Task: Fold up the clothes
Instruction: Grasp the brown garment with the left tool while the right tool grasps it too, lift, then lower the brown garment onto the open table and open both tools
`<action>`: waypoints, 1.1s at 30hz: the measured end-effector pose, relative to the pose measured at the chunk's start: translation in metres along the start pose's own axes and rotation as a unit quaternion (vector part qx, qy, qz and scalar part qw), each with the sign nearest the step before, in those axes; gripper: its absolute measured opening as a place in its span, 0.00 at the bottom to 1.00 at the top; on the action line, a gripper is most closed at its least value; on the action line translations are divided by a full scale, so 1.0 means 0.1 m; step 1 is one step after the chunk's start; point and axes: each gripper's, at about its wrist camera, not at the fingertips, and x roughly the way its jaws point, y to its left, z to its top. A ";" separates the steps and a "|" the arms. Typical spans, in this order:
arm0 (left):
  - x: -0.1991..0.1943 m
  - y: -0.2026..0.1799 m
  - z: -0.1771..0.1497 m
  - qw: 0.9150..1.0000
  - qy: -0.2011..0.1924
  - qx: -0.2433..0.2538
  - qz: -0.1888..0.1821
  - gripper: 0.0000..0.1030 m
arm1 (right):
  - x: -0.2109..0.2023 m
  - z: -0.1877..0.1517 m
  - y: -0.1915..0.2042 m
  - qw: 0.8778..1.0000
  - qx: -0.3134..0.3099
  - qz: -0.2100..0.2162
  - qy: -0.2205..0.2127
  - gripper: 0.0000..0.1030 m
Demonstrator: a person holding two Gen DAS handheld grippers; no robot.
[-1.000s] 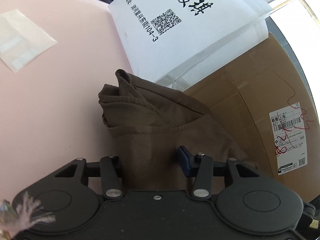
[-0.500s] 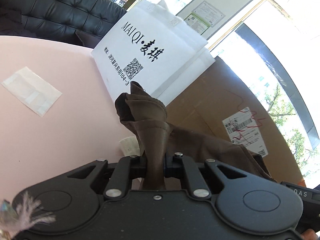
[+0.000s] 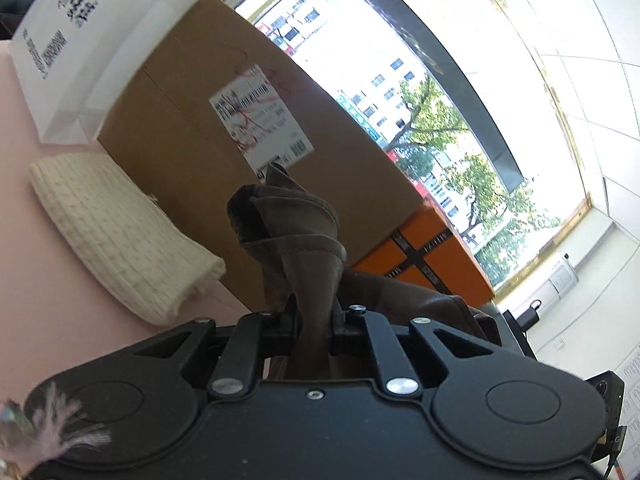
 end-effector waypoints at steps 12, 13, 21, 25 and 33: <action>1.33 -0.89 -1.18 0.981 0.178 0.054 -0.052 0.11 | -1.23 -0.55 -0.99 0.979 0.022 -0.201 -0.026 0.09; 1.39 -0.92 -1.24 0.979 0.186 0.074 -0.032 0.11 | -1.26 -0.60 -1.11 0.977 0.037 -0.207 -0.019 0.09; 1.40 -1.10 -1.49 0.948 0.168 0.256 0.086 0.33 | -1.73 -1.01 -1.70 0.961 0.150 -0.229 0.027 0.32; 1.27 -1.21 -1.49 0.933 0.112 0.309 0.150 0.63 | -1.92 -1.03 -1.68 0.959 0.153 -0.235 0.030 0.44; 0.83 -1.63 -2.01 0.899 0.166 0.404 0.032 0.82 | -2.23 -0.99 -1.70 0.961 0.144 -0.236 -0.012 0.52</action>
